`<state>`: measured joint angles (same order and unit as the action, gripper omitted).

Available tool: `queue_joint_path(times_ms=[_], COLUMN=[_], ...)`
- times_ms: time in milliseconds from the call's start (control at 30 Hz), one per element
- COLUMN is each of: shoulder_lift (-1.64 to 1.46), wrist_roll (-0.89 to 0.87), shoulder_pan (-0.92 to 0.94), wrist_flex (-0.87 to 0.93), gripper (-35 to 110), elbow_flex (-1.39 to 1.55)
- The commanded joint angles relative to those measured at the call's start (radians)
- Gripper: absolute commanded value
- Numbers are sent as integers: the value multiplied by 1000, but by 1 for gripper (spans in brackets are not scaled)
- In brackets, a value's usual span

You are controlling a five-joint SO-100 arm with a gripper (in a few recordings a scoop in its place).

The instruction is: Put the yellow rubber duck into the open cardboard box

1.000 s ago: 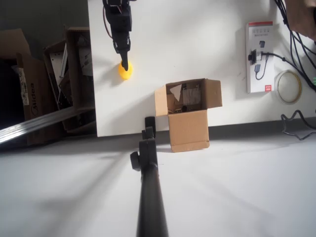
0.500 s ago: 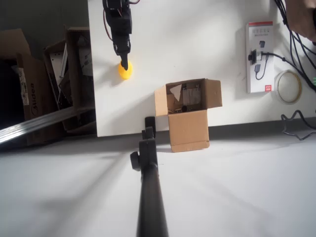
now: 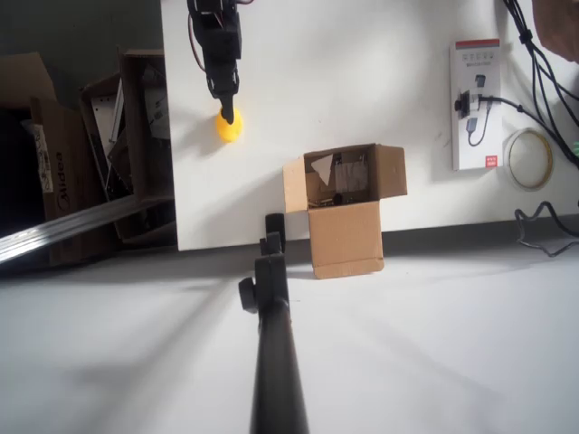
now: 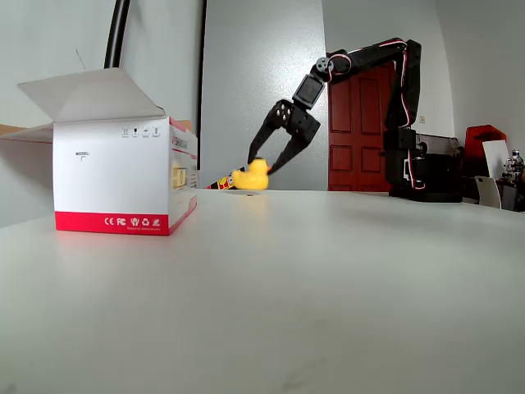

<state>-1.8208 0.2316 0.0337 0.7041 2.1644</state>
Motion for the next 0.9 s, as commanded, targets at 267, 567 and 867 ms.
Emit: queue_joint_path(times_ms=[267, 567, 867], shoulder_lift=[-213, -40, 167], wrist_roll=[-26, -61, -71], shoulder_pan=[-127, -287, -391], wrist_flex=[199, 250, 250], gripper=[11, 11, 12], elbow_flex=[-219, -499, -676])
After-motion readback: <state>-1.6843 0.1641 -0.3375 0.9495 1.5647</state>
